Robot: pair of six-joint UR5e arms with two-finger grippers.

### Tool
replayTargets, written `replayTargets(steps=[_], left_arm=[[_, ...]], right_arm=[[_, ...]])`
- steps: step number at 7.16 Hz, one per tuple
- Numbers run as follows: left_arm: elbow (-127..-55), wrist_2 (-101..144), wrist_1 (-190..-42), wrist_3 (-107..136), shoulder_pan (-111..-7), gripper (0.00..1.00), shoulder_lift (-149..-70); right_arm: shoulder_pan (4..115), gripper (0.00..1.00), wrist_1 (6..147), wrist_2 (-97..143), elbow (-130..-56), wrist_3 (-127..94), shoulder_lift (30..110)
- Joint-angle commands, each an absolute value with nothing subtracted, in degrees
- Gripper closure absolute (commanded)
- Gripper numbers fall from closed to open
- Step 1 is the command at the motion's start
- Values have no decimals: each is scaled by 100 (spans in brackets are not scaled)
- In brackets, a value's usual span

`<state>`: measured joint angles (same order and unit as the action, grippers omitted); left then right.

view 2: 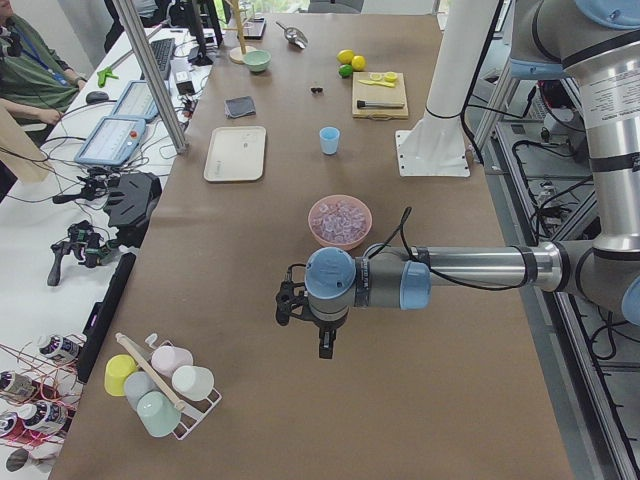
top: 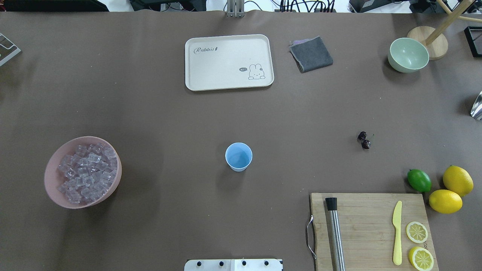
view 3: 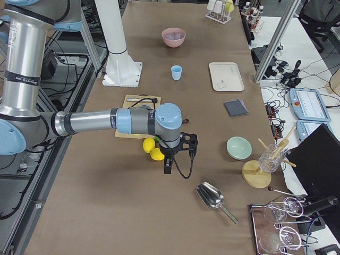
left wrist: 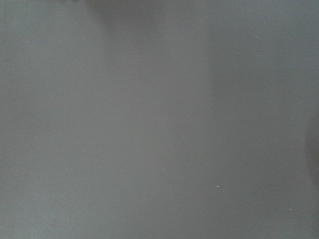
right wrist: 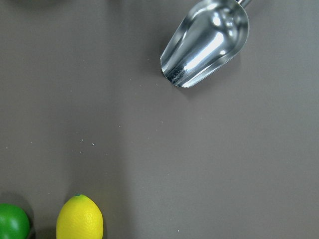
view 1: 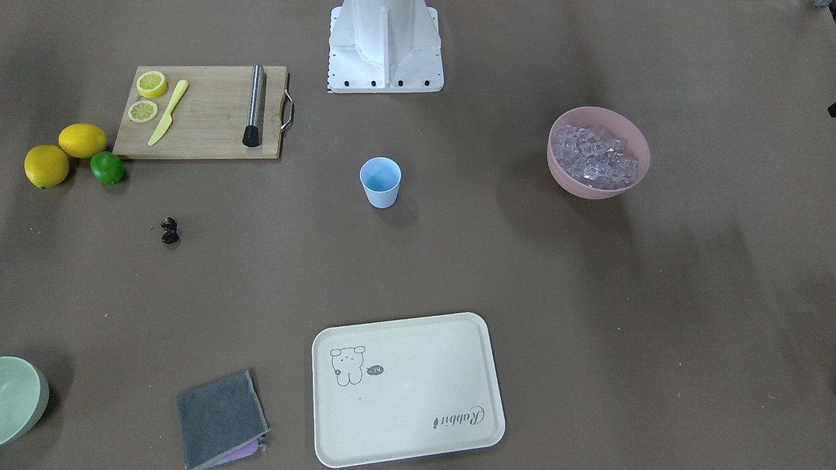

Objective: Put ice and cherries in cup

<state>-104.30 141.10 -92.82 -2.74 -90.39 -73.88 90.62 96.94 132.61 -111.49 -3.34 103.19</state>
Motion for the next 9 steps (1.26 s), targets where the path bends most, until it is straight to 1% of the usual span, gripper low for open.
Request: replayTargets(steps=[1,5,6,7,9], left_arm=[[-10433,14133,-9307,-263,-9044,1,-7365],[-10459,14142,-9343,-308,-9018,1,-7496],[-10598,14142,-9325,-308,-9026,1,-7523],[-10687,14150,-9343,-308,-9026,1,-7523],[-10714,14159,-9369,-308,-9026,1,-7637]], right_arm=[[9062,0,9686,13271,-11162,-334,10310],[9062,0,9589,13236,-11206,-316,10249],[9131,0,9589,13219,-11215,-377,10057],[9228,0,9589,13219,-11215,-378,10029],[9229,0,9545,13306,-11075,-404,9793]])
